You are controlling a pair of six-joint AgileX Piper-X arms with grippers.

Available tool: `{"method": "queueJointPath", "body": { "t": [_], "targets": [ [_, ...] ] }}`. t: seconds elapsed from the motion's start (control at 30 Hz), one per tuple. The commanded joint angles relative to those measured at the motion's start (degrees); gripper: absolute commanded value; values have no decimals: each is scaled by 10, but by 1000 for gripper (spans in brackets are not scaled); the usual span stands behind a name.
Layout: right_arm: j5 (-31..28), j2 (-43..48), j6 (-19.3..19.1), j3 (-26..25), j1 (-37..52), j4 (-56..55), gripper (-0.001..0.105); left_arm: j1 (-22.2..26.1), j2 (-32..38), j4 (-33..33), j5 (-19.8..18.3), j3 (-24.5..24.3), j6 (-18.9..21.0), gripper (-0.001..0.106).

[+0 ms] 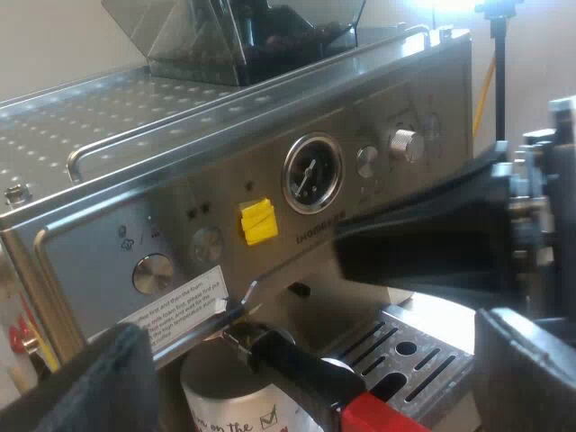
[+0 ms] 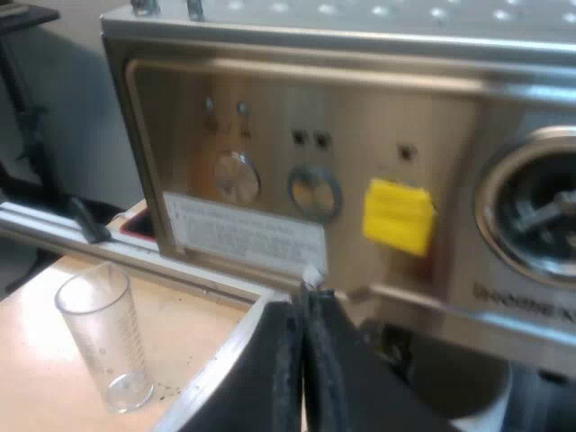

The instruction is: Place mug into machine

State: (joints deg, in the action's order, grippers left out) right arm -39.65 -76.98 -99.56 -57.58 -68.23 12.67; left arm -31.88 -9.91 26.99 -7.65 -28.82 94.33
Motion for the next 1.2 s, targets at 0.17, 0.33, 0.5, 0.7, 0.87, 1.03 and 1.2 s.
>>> {"method": "queueJointPath", "body": {
  "t": [0.17,0.33,0.5,0.7,0.87,1.03,1.2],
  "targets": [
    [-2,-40,-23,-50,23,8,0,-2,3,4,-3,-5,0,73],
    [-3,-53,-23,-57,35,11,0,-2,3,14,-3,-5,0,73],
    [-6,-70,-23,-56,48,14,0,-2,3,19,-3,-5,0,73],
    [-17,-75,-23,-57,65,30,0,-2,3,19,-3,-5,0,73],
    [-12,-75,-23,-57,83,39,0,-2,3,19,-3,-5,0,73],
    [-12,-82,-23,-57,103,54,0,-2,3,19,-3,-5,0,73],
    [-21,-82,-23,-57,109,53,0,-2,3,19,-3,-5,0,73]
  ]
}}
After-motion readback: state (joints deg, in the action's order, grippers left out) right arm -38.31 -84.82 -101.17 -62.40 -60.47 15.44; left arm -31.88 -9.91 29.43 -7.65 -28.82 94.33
